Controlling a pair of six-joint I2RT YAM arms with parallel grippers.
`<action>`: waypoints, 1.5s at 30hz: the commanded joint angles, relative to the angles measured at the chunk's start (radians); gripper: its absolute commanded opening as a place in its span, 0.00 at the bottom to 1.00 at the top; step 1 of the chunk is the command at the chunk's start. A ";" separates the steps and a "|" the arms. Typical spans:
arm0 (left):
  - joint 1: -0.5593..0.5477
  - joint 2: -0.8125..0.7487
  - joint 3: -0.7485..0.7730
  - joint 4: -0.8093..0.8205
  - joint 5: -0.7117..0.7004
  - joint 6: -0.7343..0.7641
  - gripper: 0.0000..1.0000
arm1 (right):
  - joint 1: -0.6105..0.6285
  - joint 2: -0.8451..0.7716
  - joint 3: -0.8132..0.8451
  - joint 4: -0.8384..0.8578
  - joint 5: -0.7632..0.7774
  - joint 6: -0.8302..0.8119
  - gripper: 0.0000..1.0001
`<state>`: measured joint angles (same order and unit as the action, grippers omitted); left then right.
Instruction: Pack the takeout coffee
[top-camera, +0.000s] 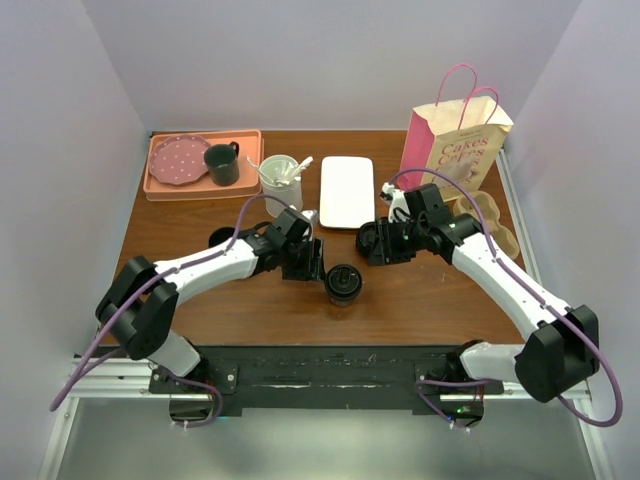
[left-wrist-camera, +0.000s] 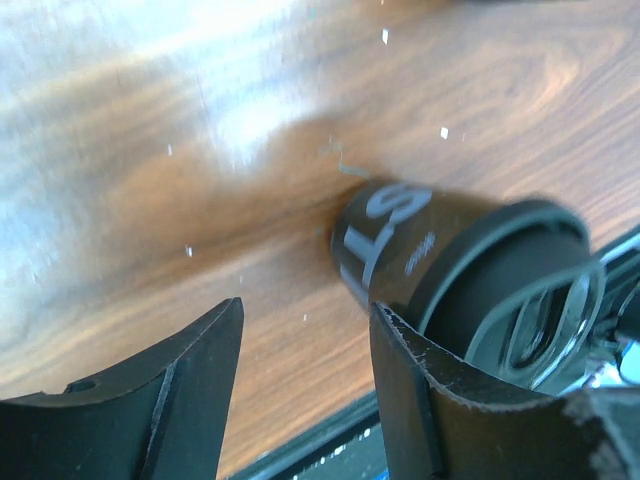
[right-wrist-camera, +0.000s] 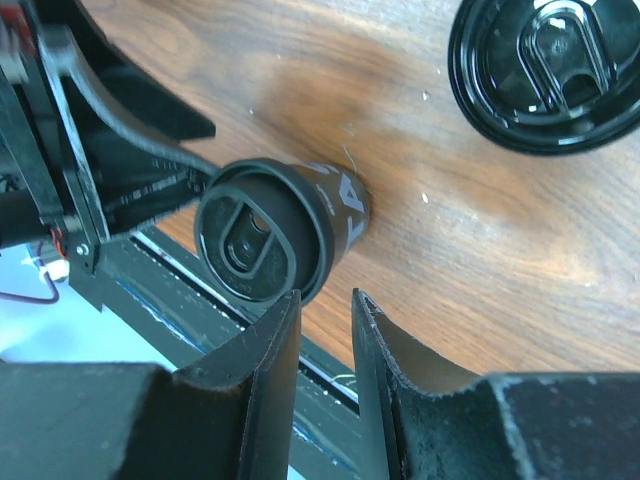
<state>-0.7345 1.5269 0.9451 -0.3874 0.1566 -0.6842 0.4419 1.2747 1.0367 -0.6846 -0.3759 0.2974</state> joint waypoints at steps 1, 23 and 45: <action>0.012 0.056 0.099 0.030 0.003 0.038 0.59 | -0.008 -0.043 -0.027 -0.003 0.025 -0.006 0.31; -0.042 -0.086 0.098 -0.007 0.123 0.005 0.68 | -0.117 0.080 -0.081 0.121 -0.308 -0.073 0.37; -0.068 -0.019 0.011 0.110 0.176 -0.025 0.68 | -0.129 0.163 -0.115 0.200 -0.330 -0.046 0.34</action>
<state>-0.7956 1.4841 0.9665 -0.3195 0.2993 -0.6975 0.3176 1.4292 0.9306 -0.5308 -0.6769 0.2459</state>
